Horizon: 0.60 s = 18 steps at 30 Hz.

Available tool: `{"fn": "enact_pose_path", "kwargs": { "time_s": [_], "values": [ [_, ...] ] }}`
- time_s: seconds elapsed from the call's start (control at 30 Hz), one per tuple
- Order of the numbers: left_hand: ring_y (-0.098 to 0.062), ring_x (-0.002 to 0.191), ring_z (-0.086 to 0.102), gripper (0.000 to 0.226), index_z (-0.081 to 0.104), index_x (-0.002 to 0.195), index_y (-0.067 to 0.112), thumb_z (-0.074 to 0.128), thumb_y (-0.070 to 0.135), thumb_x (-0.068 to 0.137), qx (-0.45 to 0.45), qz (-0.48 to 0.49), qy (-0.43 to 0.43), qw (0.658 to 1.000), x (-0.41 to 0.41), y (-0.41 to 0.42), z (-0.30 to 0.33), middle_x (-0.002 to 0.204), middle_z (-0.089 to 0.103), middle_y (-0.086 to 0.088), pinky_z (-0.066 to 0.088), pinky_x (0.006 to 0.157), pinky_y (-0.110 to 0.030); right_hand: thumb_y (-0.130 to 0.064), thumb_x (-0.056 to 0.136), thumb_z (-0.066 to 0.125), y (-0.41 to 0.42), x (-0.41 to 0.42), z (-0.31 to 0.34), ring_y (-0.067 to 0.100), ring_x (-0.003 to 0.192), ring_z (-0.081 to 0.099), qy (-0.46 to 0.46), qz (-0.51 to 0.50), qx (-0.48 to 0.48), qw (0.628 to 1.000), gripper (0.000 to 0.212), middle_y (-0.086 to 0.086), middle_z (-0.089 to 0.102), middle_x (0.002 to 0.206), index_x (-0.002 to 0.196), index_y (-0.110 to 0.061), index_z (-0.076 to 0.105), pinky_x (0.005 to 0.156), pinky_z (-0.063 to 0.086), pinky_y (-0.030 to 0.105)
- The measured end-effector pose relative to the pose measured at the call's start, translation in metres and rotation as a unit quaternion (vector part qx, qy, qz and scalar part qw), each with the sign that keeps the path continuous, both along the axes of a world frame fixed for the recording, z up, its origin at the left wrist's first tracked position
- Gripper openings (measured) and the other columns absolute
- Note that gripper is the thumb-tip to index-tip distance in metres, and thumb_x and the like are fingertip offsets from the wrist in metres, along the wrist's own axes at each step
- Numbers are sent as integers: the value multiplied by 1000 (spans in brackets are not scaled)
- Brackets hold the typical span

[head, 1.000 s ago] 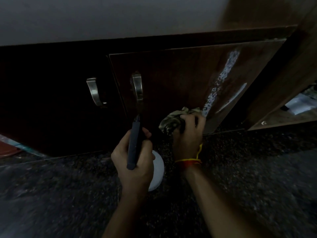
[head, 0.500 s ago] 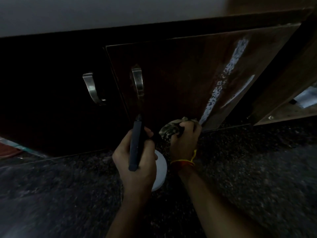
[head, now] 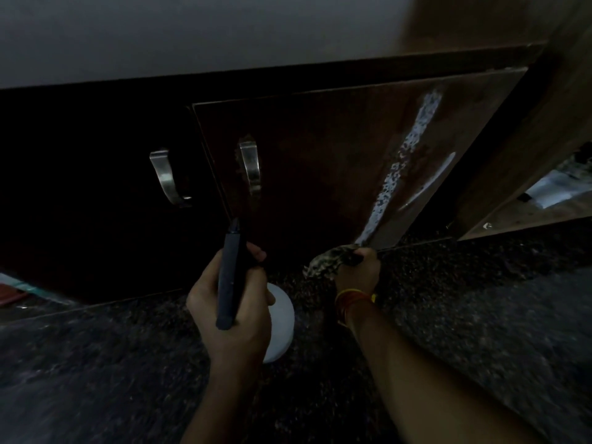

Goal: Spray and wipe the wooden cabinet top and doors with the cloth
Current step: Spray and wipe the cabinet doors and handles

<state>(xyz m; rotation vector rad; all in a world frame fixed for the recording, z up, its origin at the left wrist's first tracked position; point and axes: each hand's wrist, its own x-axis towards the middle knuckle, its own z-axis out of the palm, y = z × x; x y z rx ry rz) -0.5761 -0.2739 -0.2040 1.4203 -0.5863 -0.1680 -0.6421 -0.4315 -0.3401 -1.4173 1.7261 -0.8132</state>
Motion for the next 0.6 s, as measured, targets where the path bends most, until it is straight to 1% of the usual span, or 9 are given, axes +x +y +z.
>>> {"fn": "enact_pose_path", "kwargs": {
  "time_s": [0.13,0.23,0.27,0.33,0.4,0.47,0.53,0.57,0.6],
  "values": [
    [-7,43,52,33,62,88,3,50,32,77,6,-2,14,1000,-2,-2,0,73,67,16,44,51,-13,1,87,50,-1,-1,3,39,98,52,-7,-6,2,1000,15,25,53,110,101,4,55,88,41,41],
    [-7,44,52,34,64,90,-1,49,29,79,12,-12,-3,1000,-3,-1,2,74,67,2,44,52,-13,2,84,52,-7,-9,-1,39,98,54,-30,-23,1,999,13,26,56,106,96,3,58,87,42,41],
    [-7,44,53,35,64,89,-3,49,27,79,14,-11,-9,1000,-3,-1,3,73,65,-6,44,53,-13,1,83,52,-10,-11,0,40,98,54,-30,-28,6,999,13,27,56,107,96,4,58,87,42,41],
    [-9,46,54,35,65,87,-3,49,27,78,16,-12,-10,1000,-4,0,5,67,61,-13,45,55,-12,1,84,53,-11,-14,6,41,98,54,-25,-31,3,999,15,28,56,107,97,5,58,86,41,40],
    [-11,46,55,32,65,86,1,49,28,78,17,-12,-5,1000,-5,0,7,64,60,-12,46,55,-13,2,81,55,-7,-13,16,40,96,55,-31,-40,-33,998,15,28,56,105,96,4,59,85,42,40],
    [-12,44,53,27,65,85,5,50,27,79,10,-15,7,1000,-5,0,7,67,64,-5,46,52,-16,6,77,57,-4,-11,30,37,93,55,-46,-48,-98,993,17,24,53,103,93,3,58,86,43,38],
    [-11,43,53,25,65,84,7,50,25,78,-3,-17,21,1000,-5,0,8,72,67,3,46,51,-17,13,72,56,-2,-10,48,29,89,52,-54,-31,-168,984,23,23,52,103,92,3,57,84,39,28],
    [-10,44,53,26,64,84,4,50,25,78,-6,-20,18,1000,-7,-1,9,72,66,1,46,52,-16,15,70,56,-1,-11,57,25,87,50,-53,-23,-197,979,25,24,52,103,92,4,57,81,36,23],
    [-10,46,54,29,64,85,1,49,25,78,-6,-23,9,1000,-8,-2,10,70,63,-7,46,53,-15,16,69,57,-1,-12,64,23,87,49,-54,-18,-220,974,26,24,52,102,92,4,57,80,34,18]
  ]
}}
